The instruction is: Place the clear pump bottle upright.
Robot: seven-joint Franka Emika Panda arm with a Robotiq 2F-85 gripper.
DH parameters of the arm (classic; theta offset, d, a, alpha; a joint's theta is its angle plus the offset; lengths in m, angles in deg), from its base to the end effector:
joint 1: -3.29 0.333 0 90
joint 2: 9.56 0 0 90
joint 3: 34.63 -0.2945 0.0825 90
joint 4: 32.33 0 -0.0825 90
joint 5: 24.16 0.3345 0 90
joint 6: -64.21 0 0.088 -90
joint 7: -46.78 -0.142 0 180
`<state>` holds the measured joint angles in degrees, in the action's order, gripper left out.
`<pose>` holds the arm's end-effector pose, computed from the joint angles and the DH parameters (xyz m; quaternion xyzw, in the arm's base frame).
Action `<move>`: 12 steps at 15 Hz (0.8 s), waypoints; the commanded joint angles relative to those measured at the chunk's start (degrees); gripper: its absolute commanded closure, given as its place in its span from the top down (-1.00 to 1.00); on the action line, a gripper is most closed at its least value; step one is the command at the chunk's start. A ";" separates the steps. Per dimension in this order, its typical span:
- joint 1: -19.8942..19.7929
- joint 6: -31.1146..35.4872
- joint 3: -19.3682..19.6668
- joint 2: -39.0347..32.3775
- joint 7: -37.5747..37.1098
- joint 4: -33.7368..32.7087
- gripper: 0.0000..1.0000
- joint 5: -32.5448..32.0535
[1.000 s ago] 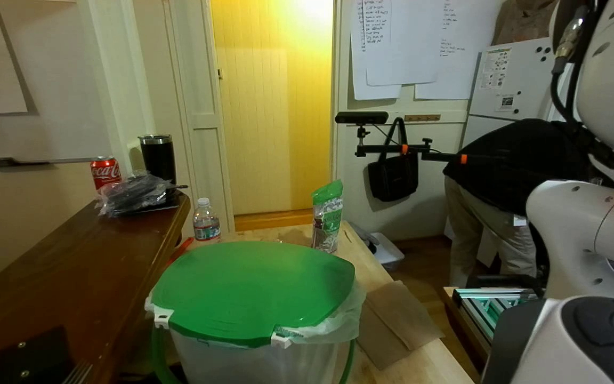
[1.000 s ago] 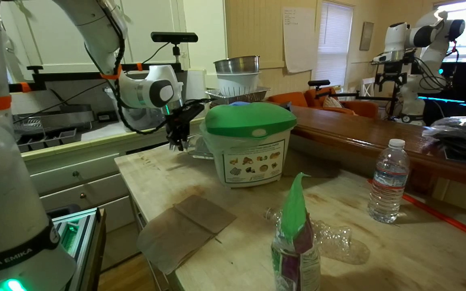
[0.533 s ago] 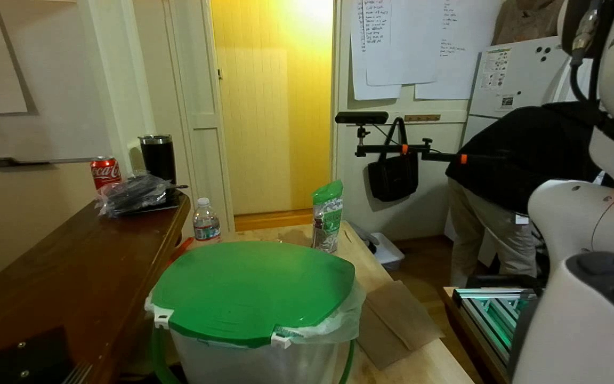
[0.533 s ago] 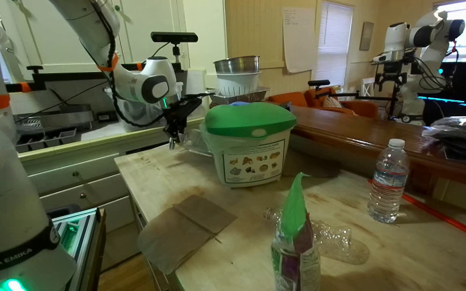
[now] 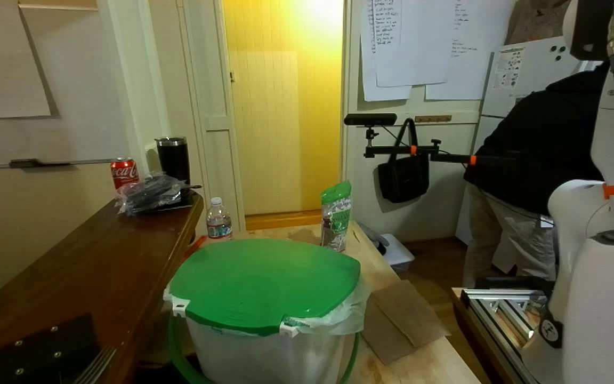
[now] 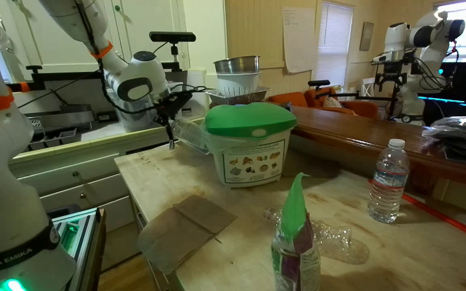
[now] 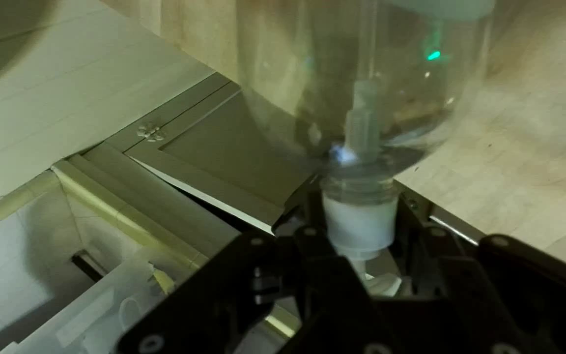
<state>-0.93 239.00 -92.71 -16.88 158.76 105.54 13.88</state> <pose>0.3405 0.3862 0.3237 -0.4268 -0.8518 -0.3027 0.0252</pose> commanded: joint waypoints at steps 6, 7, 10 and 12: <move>-26.05 12.79 -29.97 -9.02 21.63 2.74 -0.80 27.74; -29.31 16.28 -33.85 -11.57 22.37 3.74 -0.80 28.41; -39.05 28.02 -45.08 -20.58 21.26 9.45 -0.80 26.14; -45.48 35.13 -51.78 -26.63 19.51 14.32 -0.80 23.76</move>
<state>-37.58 263.52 -133.21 -32.22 178.00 113.59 39.70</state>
